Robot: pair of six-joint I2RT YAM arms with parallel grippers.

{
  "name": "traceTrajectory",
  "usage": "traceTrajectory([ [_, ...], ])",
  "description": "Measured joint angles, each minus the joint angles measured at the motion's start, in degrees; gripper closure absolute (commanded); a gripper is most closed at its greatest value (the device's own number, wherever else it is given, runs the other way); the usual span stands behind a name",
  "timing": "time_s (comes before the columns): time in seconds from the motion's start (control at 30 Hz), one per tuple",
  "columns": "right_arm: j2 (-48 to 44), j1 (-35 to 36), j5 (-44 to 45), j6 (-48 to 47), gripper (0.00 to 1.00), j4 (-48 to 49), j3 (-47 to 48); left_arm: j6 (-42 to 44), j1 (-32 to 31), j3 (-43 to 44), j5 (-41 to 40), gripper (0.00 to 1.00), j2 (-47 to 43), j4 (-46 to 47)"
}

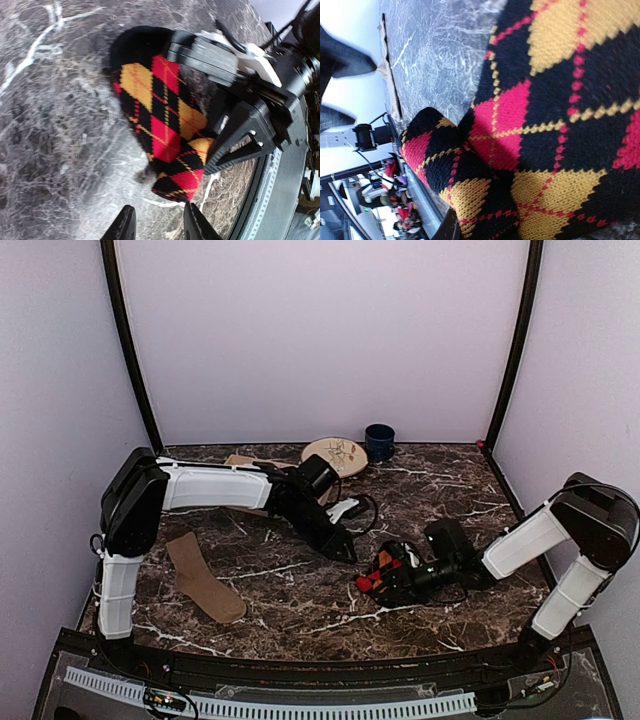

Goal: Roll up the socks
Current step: Roll the sock at the center of the board.

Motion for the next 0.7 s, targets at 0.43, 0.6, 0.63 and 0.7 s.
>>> traceTrajectory([
  [0.43,3.2,-3.5,-6.5,10.3,0.86,13.7,-5.8,3.8,-3.0,1.5,0.9,0.39,0.0,-1.2],
  [0.6,4.5,-4.3,-8.1,13.7,0.86,18.5,-7.4,4.4,-3.7,1.5,0.6,0.31,0.3,-1.8],
  [0.63,4.9,-4.3,-8.4,14.3,0.86,19.4,-7.5,4.5,-3.8,1.5,0.6,0.31,0.5,-1.9],
  [0.7,5.6,-4.4,-8.9,15.3,0.86,20.8,-7.7,4.6,-4.1,1.5,0.6,0.31,0.9,-1.9],
])
